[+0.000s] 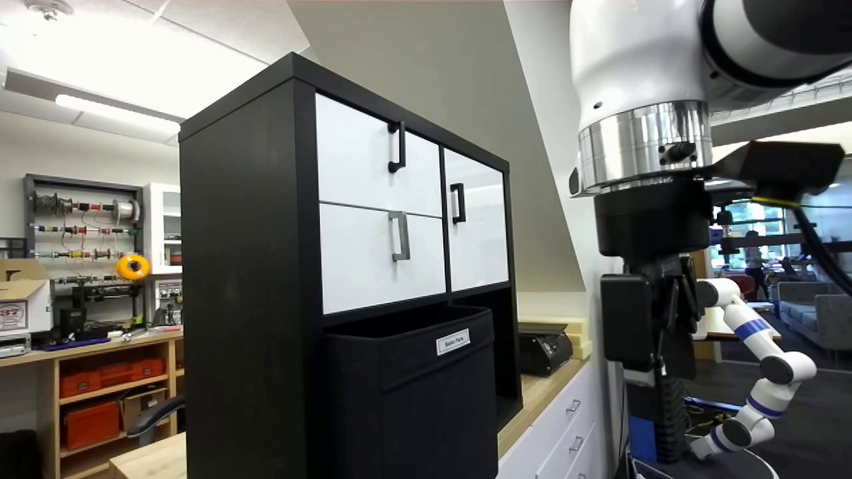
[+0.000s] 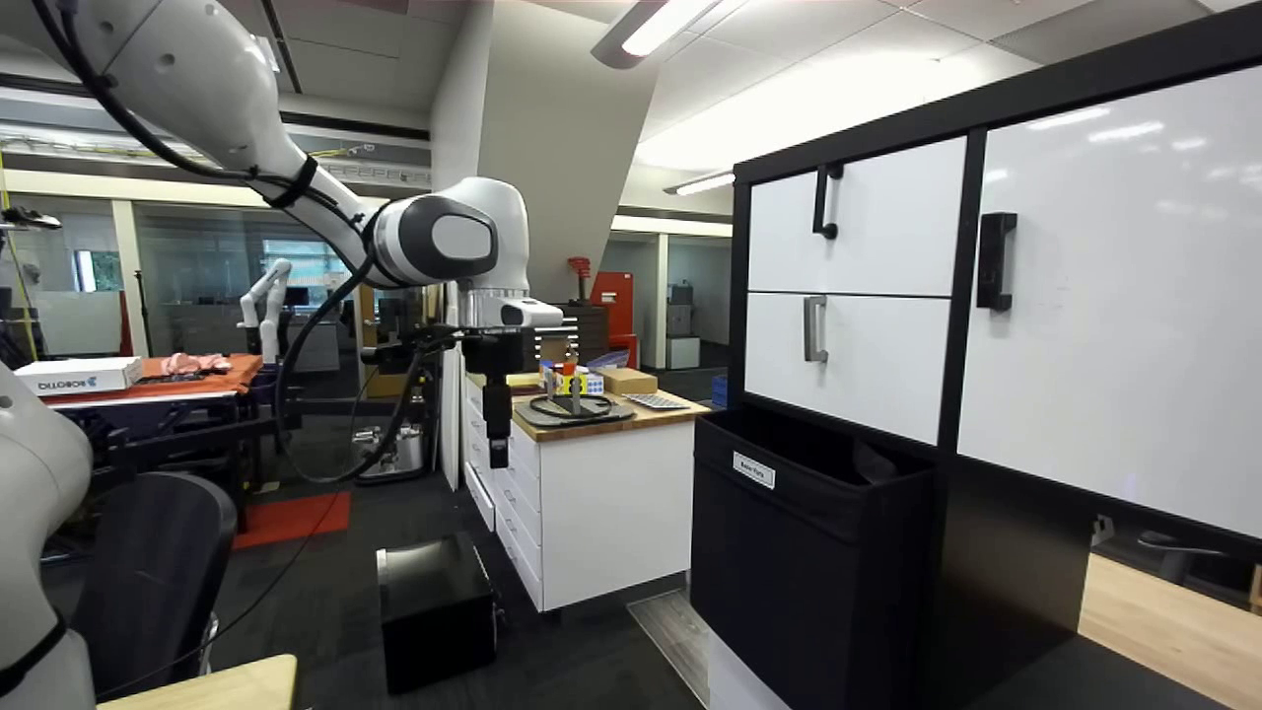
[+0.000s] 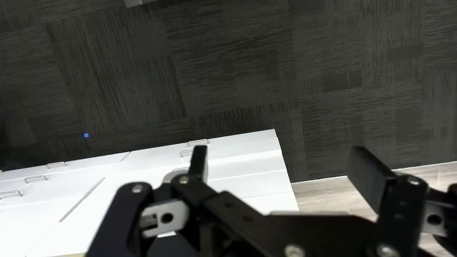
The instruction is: Open the bottom left drawer of the cabinet
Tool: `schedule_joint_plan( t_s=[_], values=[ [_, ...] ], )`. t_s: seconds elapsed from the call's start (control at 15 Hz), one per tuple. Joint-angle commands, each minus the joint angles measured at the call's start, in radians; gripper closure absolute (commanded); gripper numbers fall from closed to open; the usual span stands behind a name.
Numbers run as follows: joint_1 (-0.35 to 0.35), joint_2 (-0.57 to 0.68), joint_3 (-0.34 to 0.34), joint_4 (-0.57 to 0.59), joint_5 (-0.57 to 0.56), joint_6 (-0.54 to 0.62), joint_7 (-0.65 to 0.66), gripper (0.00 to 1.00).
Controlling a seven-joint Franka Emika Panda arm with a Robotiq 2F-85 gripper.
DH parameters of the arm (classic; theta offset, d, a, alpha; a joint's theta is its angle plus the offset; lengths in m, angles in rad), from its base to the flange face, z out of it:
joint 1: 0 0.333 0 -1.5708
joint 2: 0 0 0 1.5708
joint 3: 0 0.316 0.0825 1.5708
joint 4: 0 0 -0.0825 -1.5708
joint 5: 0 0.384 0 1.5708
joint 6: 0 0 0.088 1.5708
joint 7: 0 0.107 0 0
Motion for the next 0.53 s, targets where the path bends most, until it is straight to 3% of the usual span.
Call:
schedule_joint_plan(
  t_s=[0.0, 0.47],
  values=[
    [0.013, 0.021, -0.045, 0.007, -0.019, 0.07, -0.006, 0.0],
    [-0.008, 0.044, -0.098, 0.03, -0.096, 0.174, -0.04, 0.0]
  ],
)
